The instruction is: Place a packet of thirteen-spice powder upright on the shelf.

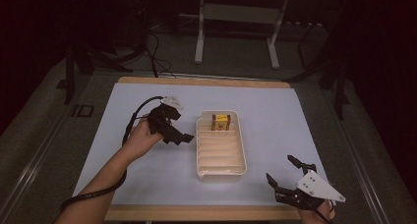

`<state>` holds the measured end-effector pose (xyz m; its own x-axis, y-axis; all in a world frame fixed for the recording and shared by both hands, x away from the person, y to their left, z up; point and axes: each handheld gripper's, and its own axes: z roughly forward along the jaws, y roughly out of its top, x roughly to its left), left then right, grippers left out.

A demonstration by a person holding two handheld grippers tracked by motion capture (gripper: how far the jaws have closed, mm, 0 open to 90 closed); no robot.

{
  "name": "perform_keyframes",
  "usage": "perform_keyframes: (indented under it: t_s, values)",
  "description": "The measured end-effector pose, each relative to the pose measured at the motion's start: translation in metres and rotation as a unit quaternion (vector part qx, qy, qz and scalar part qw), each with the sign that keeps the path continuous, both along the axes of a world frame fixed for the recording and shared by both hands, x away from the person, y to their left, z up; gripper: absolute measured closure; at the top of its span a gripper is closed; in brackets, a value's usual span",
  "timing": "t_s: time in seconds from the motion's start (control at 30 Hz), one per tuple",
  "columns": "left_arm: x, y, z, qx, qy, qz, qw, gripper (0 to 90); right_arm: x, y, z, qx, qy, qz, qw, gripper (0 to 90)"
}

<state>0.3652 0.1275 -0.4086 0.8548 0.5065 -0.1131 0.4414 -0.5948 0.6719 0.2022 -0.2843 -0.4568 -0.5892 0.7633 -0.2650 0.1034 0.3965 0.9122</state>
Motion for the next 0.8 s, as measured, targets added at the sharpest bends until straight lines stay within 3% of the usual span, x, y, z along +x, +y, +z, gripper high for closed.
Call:
perform_keyframes:
  t_s: [0.07,0.2,0.33,0.63,0.8]
  values:
    - [-0.005,0.003,-0.002,-0.001,-0.010,0.011,0.9999,0.3,0.000,0.001,0.000,-0.001,0.000,0.001,1.0000,15.7]
    - [-0.014,0.007,-0.007,-0.017,-0.005,0.025,0.9995,0.3,-0.001,0.001,0.000,0.000,-0.002,0.000,1.0000,15.8]
    - [-0.024,0.008,-0.012,-0.019,-0.006,0.037,0.9991,0.3,0.000,0.000,0.000,-0.001,-0.002,-0.002,1.0000,15.7]
    - [-0.047,0.010,-0.017,-0.027,-0.005,0.031,0.9991,0.3,-0.001,0.001,0.000,-0.002,-0.004,-0.003,1.0000,15.8]
    - [-0.059,0.012,-0.030,-0.040,0.002,0.029,0.9988,0.3,0.000,0.001,0.000,-0.003,-0.004,-0.002,1.0000,15.8]
